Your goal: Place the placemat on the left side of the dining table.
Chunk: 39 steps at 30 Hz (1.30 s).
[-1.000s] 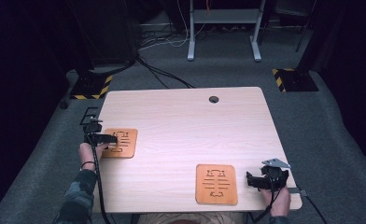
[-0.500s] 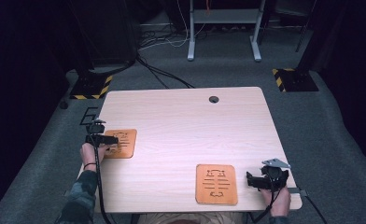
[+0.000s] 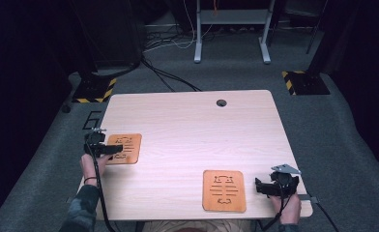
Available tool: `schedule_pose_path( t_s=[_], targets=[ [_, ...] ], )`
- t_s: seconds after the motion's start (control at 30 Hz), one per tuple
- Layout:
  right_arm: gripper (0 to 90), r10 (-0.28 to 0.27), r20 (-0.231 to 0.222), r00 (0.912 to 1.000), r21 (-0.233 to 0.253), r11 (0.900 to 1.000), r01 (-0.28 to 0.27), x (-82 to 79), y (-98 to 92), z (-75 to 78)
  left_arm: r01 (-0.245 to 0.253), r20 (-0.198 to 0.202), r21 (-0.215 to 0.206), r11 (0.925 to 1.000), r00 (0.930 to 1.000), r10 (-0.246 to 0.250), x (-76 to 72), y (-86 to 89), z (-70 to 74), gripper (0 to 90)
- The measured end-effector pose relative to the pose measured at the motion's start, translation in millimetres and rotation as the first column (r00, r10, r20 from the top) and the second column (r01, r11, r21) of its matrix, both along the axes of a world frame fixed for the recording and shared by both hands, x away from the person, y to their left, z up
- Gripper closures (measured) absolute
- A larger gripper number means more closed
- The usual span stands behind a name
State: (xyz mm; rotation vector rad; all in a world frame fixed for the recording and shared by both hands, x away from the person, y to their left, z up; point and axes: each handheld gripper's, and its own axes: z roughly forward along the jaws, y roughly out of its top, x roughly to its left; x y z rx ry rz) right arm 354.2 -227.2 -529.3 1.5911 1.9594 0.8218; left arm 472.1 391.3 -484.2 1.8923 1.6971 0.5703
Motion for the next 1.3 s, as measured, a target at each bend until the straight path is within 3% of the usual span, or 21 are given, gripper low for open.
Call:
schedule_pose_path(
  t_s=[0.13,0.17,0.33,0.53,0.63,0.73,0.9,1.0,1.1,1.3],
  targets=[
    [0.0,0.001,0.000,1.0000,0.001,1.000,-0.001,0.1,0.0,-0.1,0.005,0.033,-0.008,1.0000,0.9994,-0.004,-10.8,-0.4,1.3,2.5],
    [0.0,-0.001,0.004,1.0000,0.002,1.000,0.001,0.1,0.1,-0.3,0.014,0.066,-0.009,0.9999,0.9977,-0.013,-19.6,-1.8,2.4,2.3],
    [0.0,0.000,-0.001,1.0000,0.000,1.000,0.000,0.0,0.0,0.1,0.033,0.128,0.007,0.9994,0.9912,-0.034,-46.5,-6.5,6.8,1.4],
    [0.0,0.000,-0.001,1.0000,0.000,1.000,0.000,0.0,0.0,0.1,0.036,0.178,0.015,0.9992,0.9833,-0.038,-77.7,-7.3,3.8,0.9],
    [0.0,0.000,0.003,1.0000,0.001,1.000,0.000,0.1,0.1,-0.2,0.026,0.180,0.011,0.9996,0.9832,-0.028,-92.2,-6.6,-5.1,0.9],
    [0.0,0.000,0.005,1.0000,0.001,1.000,0.000,0.2,0.1,-0.3,0.025,0.169,0.036,0.9991,0.9852,-0.031,-103.9,-4.9,-18.7,0.9],
    [0.0,0.000,-0.001,1.0000,0.000,1.000,0.000,0.0,0.0,0.1,0.007,0.158,0.011,0.9999,0.9874,-0.008,-116.9,2.0,-37.6,0.8],
    [0.0,0.000,0.000,1.0000,0.000,1.000,0.000,0.0,0.0,0.0,0.005,0.147,0.003,1.0000,0.9891,-0.005,-118.6,4.4,-46.4,0.6],
    [0.0,-0.002,0.000,1.0000,0.001,1.000,0.002,-0.2,0.2,0.0,0.001,0.117,0.020,0.9998,0.9931,-0.003,-116.2,2.7,-48.2,0.0],
    [0.0,-0.009,0.005,0.9999,0.004,1.000,0.009,-0.9,0.6,-0.4,0.014,0.117,0.021,0.9997,0.9930,-0.016,-114.8,2.8,-48.3,0.2]
  ],
)
